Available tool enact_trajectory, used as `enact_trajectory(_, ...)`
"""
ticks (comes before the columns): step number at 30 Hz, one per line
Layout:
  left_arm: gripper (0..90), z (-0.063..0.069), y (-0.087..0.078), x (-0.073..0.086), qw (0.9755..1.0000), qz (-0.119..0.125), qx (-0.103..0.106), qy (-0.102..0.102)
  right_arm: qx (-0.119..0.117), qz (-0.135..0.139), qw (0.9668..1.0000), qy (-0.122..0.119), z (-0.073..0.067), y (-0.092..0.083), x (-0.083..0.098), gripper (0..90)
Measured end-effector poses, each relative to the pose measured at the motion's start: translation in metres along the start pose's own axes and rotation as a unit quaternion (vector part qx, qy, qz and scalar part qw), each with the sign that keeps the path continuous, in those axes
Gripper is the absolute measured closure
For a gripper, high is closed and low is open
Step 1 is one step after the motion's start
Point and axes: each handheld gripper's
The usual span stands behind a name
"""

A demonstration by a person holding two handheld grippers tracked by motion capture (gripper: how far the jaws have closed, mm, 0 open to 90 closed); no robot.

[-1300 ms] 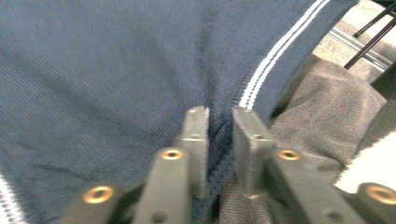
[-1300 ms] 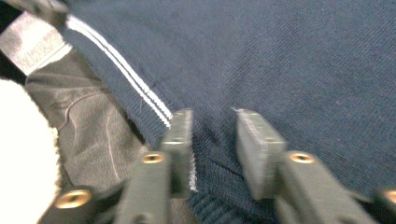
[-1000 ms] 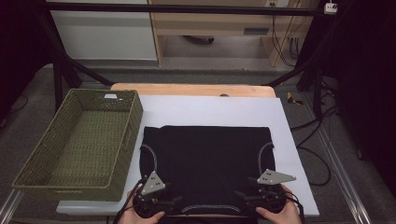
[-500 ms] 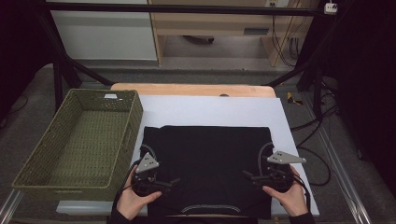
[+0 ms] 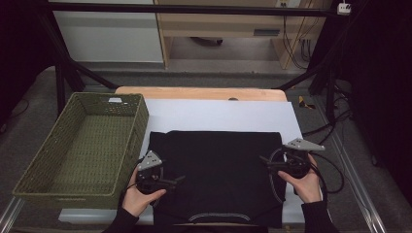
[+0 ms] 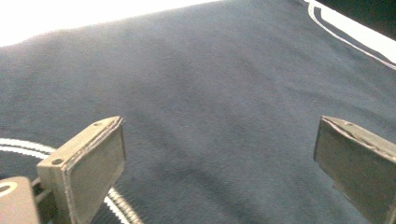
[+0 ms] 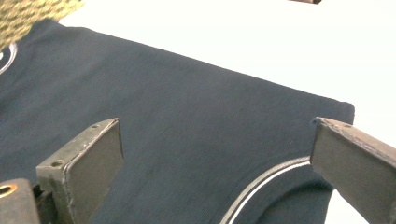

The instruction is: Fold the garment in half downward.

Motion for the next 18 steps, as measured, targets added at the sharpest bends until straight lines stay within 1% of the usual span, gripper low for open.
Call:
enact_trajectory(3, 1.6, -0.004, -0.001, 0.003, 1.0000, 0.001, -0.001, -0.001, 0.001, 0.007, 0.9999, 0.010, 0.009, 0.004, -0.005, 3.2)
enact_trajectory(5, 1.6, -0.005, -0.001, 0.005, 1.0000, -0.001, -0.001, -0.004, 0.007, 0.002, 0.9998, 0.020, 0.014, 0.008, -0.007, 3.3)
enact_trajectory(7, 1.6, -0.007, -0.001, 0.007, 1.0000, 0.000, -0.002, -0.005, 0.003, -0.011, 0.9995, 0.030, 0.019, 0.013, -0.007, 3.8)
enact_trajectory(8, 1.6, -0.007, -0.001, 0.008, 1.0000, -0.002, -0.001, -0.004, 0.002, -0.016, 0.9994, 0.030, 0.021, 0.015, -0.006, 4.0)
enact_trajectory(10, 1.6, -0.008, -0.003, 0.008, 0.9999, 0.003, -0.001, -0.010, 0.004, -0.023, 0.9993, 0.030, 0.024, 0.018, -0.003, 4.6)
enact_trajectory(12, 1.6, -0.009, -0.006, 0.009, 1.0000, 0.006, 0.001, -0.008, 0.010, -0.030, 0.9989, 0.033, 0.027, 0.021, 0.002, 4.8)
enact_trajectory(14, 1.6, -0.009, -0.007, 0.010, 1.0000, 0.005, 0.003, -0.008, 0.014, -0.037, 0.9985, 0.037, 0.029, 0.025, 0.007, 4.9)
enact_trajectory(17, 1.6, -0.009, -0.007, 0.012, 1.0000, 0.000, 0.006, -0.008, 0.026, -0.051, 0.9972, 0.048, 0.035, 0.030, 0.014, 5.3)
enact_trajectory(18, 1.6, -0.009, -0.007, 0.013, 1.0000, -0.002, 0.006, -0.007, 0.029, -0.060, 0.9965, 0.049, 0.037, 0.032, 0.015, 5.4)
Point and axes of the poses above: each handheld gripper's, and its own axes: y roughly forward along the jaws, x roughly out of its underside, z roughly to its right, and after that the axes turned 7 degrees about -z, right-handed
